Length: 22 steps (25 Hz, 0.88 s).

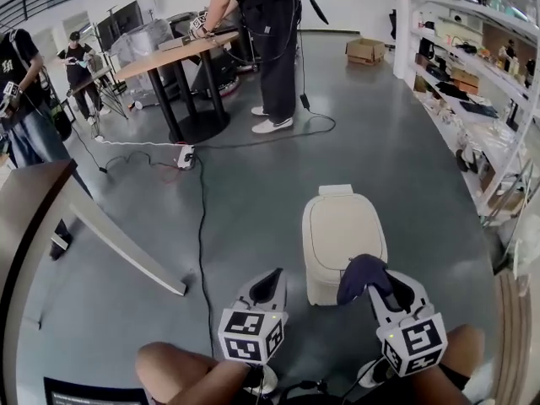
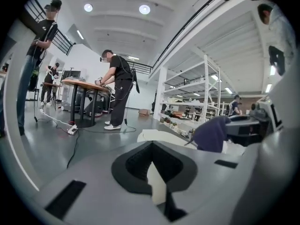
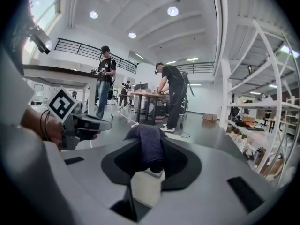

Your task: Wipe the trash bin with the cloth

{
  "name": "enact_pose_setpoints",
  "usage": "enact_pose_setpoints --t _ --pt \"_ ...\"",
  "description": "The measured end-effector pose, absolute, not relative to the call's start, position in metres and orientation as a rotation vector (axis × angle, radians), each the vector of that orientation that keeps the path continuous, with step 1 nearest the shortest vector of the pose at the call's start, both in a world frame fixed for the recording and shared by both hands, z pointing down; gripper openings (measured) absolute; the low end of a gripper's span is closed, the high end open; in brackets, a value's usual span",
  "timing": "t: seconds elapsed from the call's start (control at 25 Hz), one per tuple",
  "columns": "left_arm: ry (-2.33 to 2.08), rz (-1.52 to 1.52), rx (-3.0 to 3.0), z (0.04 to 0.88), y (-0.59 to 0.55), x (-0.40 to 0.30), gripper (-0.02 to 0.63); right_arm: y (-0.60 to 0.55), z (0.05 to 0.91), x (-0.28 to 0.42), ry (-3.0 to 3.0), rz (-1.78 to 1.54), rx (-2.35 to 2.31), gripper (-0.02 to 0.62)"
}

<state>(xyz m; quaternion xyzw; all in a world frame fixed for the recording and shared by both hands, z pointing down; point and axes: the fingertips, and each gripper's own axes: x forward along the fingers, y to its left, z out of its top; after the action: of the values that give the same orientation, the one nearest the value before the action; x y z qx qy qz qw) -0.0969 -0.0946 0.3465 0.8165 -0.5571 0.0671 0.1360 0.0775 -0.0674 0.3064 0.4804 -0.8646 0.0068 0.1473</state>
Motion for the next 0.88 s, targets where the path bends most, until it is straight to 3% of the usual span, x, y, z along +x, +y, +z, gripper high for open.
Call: enact_pose_setpoints --t 0.4,0.88 --pt "-1.572 0.249 2.518 0.308 -0.085 -0.025 -0.002 -0.071 0.326 0.120 -2.501 0.181 1.550 0.098" --pt "-1.621 0.218 2.431 0.327 -0.053 -0.031 -0.003 -0.047 0.345 0.113 -2.503 0.182 1.522 0.098"
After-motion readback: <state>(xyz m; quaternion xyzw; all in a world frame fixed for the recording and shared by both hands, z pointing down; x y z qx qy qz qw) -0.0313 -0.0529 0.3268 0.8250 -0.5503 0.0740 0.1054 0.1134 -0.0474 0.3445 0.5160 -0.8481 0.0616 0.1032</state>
